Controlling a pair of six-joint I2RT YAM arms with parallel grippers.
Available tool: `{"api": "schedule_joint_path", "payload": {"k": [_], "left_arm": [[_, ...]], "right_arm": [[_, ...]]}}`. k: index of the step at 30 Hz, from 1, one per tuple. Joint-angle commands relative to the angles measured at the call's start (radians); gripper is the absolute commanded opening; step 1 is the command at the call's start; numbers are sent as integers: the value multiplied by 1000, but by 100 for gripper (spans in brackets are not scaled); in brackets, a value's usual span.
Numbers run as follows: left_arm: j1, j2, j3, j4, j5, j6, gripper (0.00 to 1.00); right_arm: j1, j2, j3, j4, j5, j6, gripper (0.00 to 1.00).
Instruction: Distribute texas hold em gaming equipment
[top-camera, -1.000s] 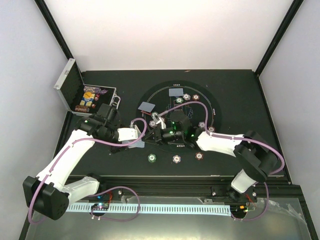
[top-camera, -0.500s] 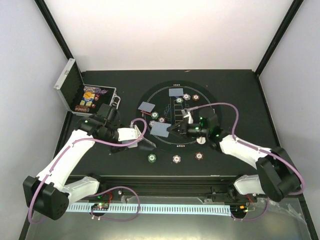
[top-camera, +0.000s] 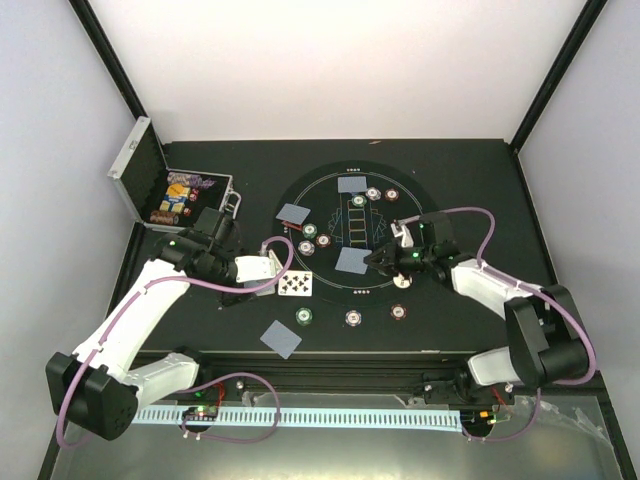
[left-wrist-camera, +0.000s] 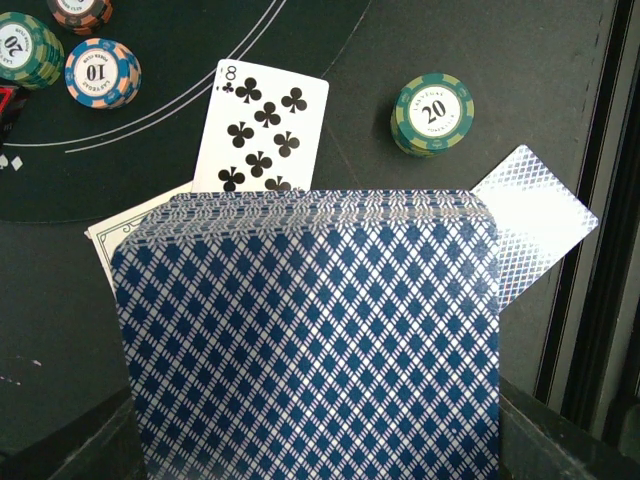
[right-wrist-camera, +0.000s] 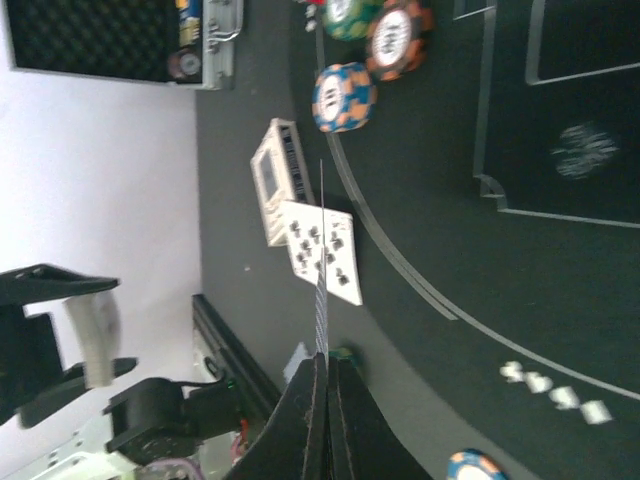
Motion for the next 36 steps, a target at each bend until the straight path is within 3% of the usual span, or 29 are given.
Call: {"api": "schedule_joint_path", "payload": {"k": [1,18,21,24,26,31,36], "left_arm": [[-1,-28,24,-13,14,11,1],[-3,-27,45,-33,12,18,2],[-3,-29,45,-35,11,24,2],[-3,-29,46,-37,14,26,1],[-3,-29,46,-36,15,27,2],[-3,-27,47,-33,14,19,2],[-3,-30,51,-35,12,8,1]], "right_arm": [[-66,47,49,-141,28,-150,1],[-167,251,259,-340,223,-293,1],[-166,262,276,-386,275,-311,9],[-165,229,282,-431,354,-316,34],[-163,181,283,-456,409,-311,44],[-95,80,320,-502,508,-291,47],[140,145,395,-448,549,-258,46]]}}
